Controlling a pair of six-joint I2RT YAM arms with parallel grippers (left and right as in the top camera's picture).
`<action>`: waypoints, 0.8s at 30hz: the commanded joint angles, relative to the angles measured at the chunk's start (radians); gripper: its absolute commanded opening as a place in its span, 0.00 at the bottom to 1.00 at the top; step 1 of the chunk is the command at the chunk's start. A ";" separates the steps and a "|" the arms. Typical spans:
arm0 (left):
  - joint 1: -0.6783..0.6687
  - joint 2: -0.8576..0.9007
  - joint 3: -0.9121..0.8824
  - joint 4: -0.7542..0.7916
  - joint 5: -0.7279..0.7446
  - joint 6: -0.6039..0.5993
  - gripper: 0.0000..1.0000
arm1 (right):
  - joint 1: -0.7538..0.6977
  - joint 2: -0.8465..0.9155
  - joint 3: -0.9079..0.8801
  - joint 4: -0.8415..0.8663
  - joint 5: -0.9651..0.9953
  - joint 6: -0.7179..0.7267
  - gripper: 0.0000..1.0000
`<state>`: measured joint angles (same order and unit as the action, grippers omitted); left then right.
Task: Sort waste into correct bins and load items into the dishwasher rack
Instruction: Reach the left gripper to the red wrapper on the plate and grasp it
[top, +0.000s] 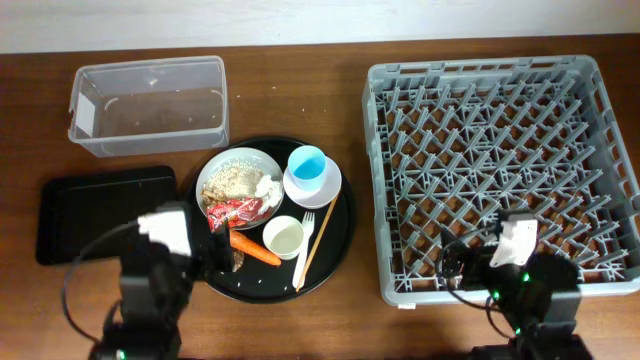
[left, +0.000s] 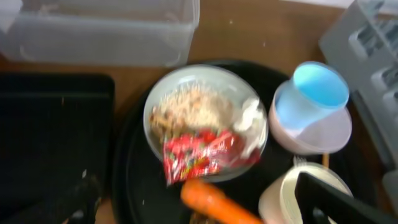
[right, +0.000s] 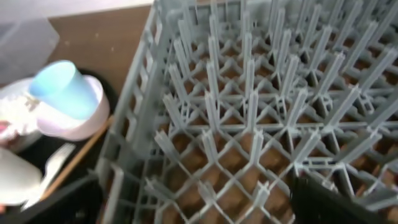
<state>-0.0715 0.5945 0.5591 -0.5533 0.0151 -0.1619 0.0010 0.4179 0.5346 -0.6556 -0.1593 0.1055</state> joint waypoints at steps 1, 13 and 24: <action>0.005 0.214 0.235 -0.151 0.023 -0.001 0.99 | 0.006 0.172 0.186 -0.172 -0.014 0.008 0.99; -0.049 0.921 0.526 -0.017 0.067 -0.002 0.99 | 0.005 0.512 0.377 -0.359 -0.013 0.008 0.99; -0.183 1.152 0.523 0.126 0.074 -0.009 0.12 | 0.005 0.567 0.376 -0.362 -0.013 0.008 0.99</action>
<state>-0.2356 1.7344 1.0729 -0.4149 0.0757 -0.1764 0.0010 0.9867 0.8940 -1.0180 -0.1745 0.1059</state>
